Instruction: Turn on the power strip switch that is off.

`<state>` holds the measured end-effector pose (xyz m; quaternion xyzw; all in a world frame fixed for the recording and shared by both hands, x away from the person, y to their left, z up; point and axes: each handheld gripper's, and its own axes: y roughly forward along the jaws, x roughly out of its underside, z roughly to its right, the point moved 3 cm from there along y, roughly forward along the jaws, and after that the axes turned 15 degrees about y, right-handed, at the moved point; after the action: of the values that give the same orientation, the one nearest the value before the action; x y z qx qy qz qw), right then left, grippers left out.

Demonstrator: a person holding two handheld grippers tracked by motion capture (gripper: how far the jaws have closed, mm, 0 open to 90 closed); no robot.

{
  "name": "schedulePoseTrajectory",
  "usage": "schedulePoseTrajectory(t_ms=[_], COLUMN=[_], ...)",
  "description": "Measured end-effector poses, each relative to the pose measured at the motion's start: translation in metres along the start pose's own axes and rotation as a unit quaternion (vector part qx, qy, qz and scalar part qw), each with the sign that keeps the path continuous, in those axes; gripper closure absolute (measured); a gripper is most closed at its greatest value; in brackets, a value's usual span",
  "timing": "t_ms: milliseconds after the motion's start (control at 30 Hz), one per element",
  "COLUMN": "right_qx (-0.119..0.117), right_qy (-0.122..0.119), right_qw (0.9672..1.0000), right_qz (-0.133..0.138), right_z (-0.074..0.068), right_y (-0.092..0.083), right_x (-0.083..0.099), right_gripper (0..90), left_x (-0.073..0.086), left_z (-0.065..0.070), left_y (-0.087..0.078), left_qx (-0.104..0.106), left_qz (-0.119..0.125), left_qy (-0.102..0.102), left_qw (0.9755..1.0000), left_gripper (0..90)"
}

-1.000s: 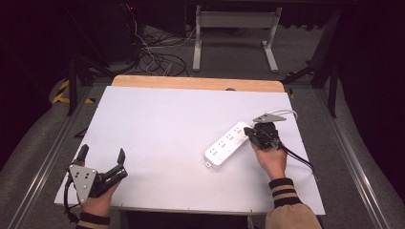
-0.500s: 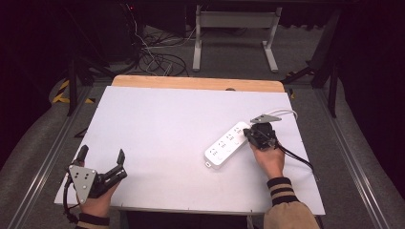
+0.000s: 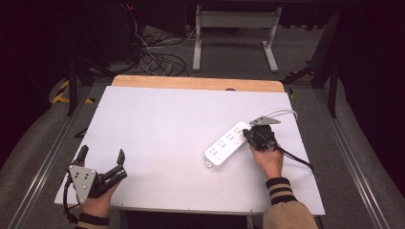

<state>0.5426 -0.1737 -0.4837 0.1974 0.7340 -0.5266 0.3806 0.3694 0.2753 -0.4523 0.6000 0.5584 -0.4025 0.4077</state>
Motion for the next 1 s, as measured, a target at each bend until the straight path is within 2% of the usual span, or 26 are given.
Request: schedulePoseTrajectory(t_ms=[1000], right_qx=[-0.006], right_qy=[0.011], right_qw=[0.9998], right_qz=[0.012], right_z=[0.0017], right_y=[0.0005], right_x=[0.0035], right_gripper=[90.0], left_x=[-0.0004], left_z=[0.0004], left_y=[-0.0003], left_qx=[0.000], left_qz=[0.000], left_qy=[0.003], left_qw=[1.0000], left_gripper=[0.3])
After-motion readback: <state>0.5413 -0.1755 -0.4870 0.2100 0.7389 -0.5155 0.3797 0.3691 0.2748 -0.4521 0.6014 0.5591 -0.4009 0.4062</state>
